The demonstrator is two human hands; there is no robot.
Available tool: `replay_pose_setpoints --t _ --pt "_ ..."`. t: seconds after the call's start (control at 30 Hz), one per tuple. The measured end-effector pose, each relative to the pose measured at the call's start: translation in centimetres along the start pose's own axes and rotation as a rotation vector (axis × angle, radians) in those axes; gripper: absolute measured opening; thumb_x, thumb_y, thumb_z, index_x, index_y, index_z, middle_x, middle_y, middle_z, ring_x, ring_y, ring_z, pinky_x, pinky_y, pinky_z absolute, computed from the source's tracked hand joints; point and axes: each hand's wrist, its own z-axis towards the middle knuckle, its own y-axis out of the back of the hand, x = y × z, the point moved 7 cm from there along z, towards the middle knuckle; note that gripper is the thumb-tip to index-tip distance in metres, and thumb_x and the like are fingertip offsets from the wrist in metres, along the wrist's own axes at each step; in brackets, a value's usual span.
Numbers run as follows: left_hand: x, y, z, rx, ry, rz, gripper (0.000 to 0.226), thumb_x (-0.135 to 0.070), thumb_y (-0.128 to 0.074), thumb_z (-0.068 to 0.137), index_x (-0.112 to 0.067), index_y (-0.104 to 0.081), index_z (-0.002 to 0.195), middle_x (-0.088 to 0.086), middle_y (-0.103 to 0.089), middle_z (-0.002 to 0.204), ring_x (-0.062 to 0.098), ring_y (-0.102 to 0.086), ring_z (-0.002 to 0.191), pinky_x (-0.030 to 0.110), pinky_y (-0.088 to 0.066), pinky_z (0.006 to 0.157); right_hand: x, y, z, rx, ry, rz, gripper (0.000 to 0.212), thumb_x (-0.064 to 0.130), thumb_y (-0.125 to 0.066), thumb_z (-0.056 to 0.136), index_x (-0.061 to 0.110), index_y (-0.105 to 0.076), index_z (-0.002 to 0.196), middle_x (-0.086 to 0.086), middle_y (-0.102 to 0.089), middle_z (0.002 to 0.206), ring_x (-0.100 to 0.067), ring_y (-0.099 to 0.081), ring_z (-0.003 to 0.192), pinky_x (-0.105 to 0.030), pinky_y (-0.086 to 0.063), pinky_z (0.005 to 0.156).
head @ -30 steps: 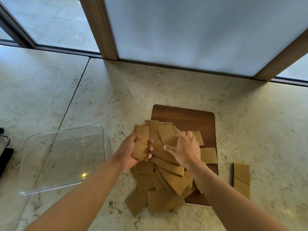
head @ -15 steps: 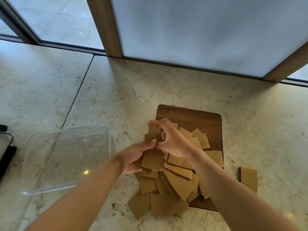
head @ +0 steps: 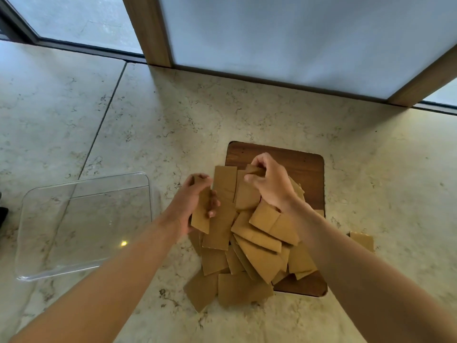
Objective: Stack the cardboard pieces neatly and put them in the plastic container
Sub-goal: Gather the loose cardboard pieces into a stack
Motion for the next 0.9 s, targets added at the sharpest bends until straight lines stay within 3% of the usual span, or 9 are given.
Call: replay_pose_setpoints --t 0.1,0.2,0.3,0.37,0.43,0.6,0.77,0.83,0.9 --pt "-1.6 -1.3 0.1 -0.042 -0.129 0.164 0.043 -0.042 -0.069 0.094 -0.016 -0.056 0.125 0.014 -0.064 0.091 0.022 -0.065 0.063 0.031 -0.049 0.048 0.9 3.6 -0.1 -0.28 -0.062 0.405 0.027 0.017 -0.079 0.087 0.027 -0.058 0.101 0.005 -0.071 0.098 0.0 -0.068 0.087 -0.02 -0.054 0.074" --pt "-1.4 -4.2 -0.3 0.123 -0.066 0.28 0.066 -0.062 -0.059 0.09 -0.013 -0.058 0.136 0.027 -0.068 0.102 0.033 -0.07 0.073 0.036 -0.058 0.057 2.2 3.1 -1.3 -0.078 -0.09 0.587 0.032 0.017 -0.085 0.084 0.028 -0.063 0.104 0.0 -0.074 0.108 -0.015 -0.072 0.101 -0.028 -0.06 0.082" --pt "0.7 -7.0 -1.4 0.322 0.088 0.317 0.065 -0.068 -0.053 0.092 -0.017 -0.067 0.129 0.027 -0.074 0.112 0.039 -0.075 0.089 0.041 -0.063 0.064 3.0 1.1 -3.9 0.096 -0.044 0.485 0.032 0.023 -0.086 0.083 0.035 -0.065 0.104 0.004 -0.073 0.108 -0.008 -0.073 0.09 -0.025 -0.061 0.064" --pt "1.7 -8.2 -1.7 0.359 0.134 0.253 0.066 -0.065 -0.056 0.093 -0.013 -0.066 0.132 0.03 -0.073 0.111 0.036 -0.075 0.088 0.04 -0.063 0.066 2.4 1.3 -4.9 0.056 -0.073 0.521 0.028 0.024 -0.083 0.086 0.037 -0.066 0.105 0.003 -0.073 0.108 -0.01 -0.074 0.083 -0.037 -0.063 0.054" --pt "2.4 -8.7 -1.9 0.366 0.148 0.197 0.067 -0.061 -0.055 0.095 -0.008 -0.063 0.136 0.031 -0.072 0.112 0.035 -0.074 0.09 0.04 -0.063 0.071 1.5 2.0 -5.3 0.008 -0.096 0.579 0.026 0.02 -0.079 0.091 0.033 -0.068 0.11 0.003 -0.073 0.11 -0.007 -0.073 0.085 -0.04 -0.064 0.062" --pt "3.6 -9.0 -2.3 0.414 0.209 0.153 0.075 -0.065 -0.047 0.097 -0.004 -0.064 0.137 0.032 -0.07 0.12 0.035 -0.073 0.1 0.043 -0.061 0.086 0.0 3.3 -6.8 0.021 -0.058 0.583 0.041 0.009 -0.071 0.095 0.025 -0.065 0.132 0.006 -0.069 0.121 -0.003 -0.066 0.112 -0.026 -0.057 0.096" --pt "4.2 -9.3 -2.2 0.4 0.152 0.097 0.097 -0.085 -0.025 0.09 -0.011 -0.068 0.134 0.025 -0.073 0.105 0.028 -0.07 0.082 0.041 -0.06 0.082 -2.7 5.7 -8.4 -0.234 -0.237 0.691 0.032 0.012 -0.078 0.09 0.027 -0.069 0.117 -0.005 -0.069 0.112 -0.015 -0.07 0.099 -0.018 -0.058 0.069" --pt "3.9 -8.8 -1.7 0.261 0.062 0.094 0.099 -0.087 -0.033 0.086 -0.005 -0.066 0.131 0.017 -0.071 0.092 0.024 -0.065 0.07 0.037 -0.056 0.073 -3.6 5.0 -9.7 -0.311 -0.378 0.701 0.024 0.018 -0.082 0.087 0.021 -0.067 0.105 -0.004 -0.071 0.106 -0.016 -0.074 0.09 -0.017 -0.058 0.06" --pt "3.6 -8.8 -1.2 0.132 -0.019 0.18 0.071 -0.07 -0.055 0.09 -0.008 -0.069 0.121 0.013 -0.075 0.091 0.028 -0.07 0.073 0.036 -0.058 0.067 -3.3 2.7 -10.7 -0.157 -0.4 0.698 0.028 0.021 -0.084 0.085 0.011 -0.06 0.097 -0.007 -0.075 0.094 -0.017 -0.077 0.074 -0.021 -0.058 0.055"
